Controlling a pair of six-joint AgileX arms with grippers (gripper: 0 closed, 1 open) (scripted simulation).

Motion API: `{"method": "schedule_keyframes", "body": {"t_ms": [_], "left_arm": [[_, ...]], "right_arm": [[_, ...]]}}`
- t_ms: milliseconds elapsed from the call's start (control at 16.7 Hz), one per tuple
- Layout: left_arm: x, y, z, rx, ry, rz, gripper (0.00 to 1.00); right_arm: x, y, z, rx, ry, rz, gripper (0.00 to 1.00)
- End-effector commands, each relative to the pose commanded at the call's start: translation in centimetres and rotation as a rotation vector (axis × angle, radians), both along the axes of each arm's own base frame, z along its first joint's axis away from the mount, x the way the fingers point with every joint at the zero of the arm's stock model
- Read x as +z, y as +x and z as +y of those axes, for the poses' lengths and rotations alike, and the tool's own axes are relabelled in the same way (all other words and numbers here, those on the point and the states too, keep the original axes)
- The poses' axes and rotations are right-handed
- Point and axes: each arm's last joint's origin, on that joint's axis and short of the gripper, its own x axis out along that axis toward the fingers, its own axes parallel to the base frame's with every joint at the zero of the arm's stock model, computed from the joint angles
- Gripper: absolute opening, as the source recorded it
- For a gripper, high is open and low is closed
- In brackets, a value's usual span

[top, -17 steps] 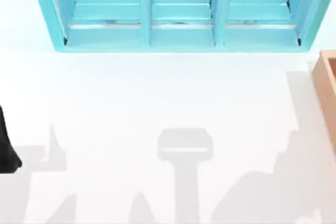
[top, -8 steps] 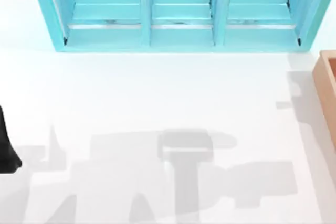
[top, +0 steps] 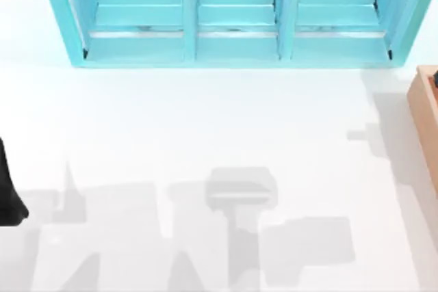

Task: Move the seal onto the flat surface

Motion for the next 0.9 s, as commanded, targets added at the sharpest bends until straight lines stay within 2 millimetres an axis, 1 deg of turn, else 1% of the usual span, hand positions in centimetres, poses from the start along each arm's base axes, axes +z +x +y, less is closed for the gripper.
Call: {"method": "schedule_keyframes", "body": {"t_ms": [60,180,300,420,540,600,660,720,900], "left_arm": [[0.0,0.0,0.0,0.0,0.0,0.0,1.0],[0.0,0.0,0.0,0.0,0.0,0.0,1.0],[0.0,0.0,0.0,0.0,0.0,0.0,1.0],[0.0,0.0,0.0,0.0,0.0,0.0,1.0],[0.0,0.0,0.0,0.0,0.0,0.0,1.0],[0.0,0.0,0.0,0.0,0.0,0.0,1.0],[0.0,0.0,0.0,0.0,0.0,0.0,1.0],[0.0,0.0,0.0,0.0,0.0,0.0,1.0],[0.0,0.0,0.0,0.0,0.0,0.0,1.0]], "right_arm": [[-0.3,0.3,0.4,0.001,0.0,-0.001,0.0],[-1.6,1.6,2.2,0.006,-0.001,-0.002,0.0],[-3.7,3.2,4.8,0.01,-0.005,0.006,0.0],[-6.2,4.5,7.8,0.007,-0.007,0.006,0.0],[-8.9,5.3,10.8,0.001,-0.006,0.002,0.0],[-9.9,5.4,12.0,0.0,-0.006,-0.001,0.0],[-10.5,5.5,12.8,0.0,-0.006,-0.003,0.0],[-10.8,5.5,13.2,0.0,-0.006,-0.006,0.0],[-10.8,5.5,13.2,0.0,-0.006,-0.006,0.0]]}}
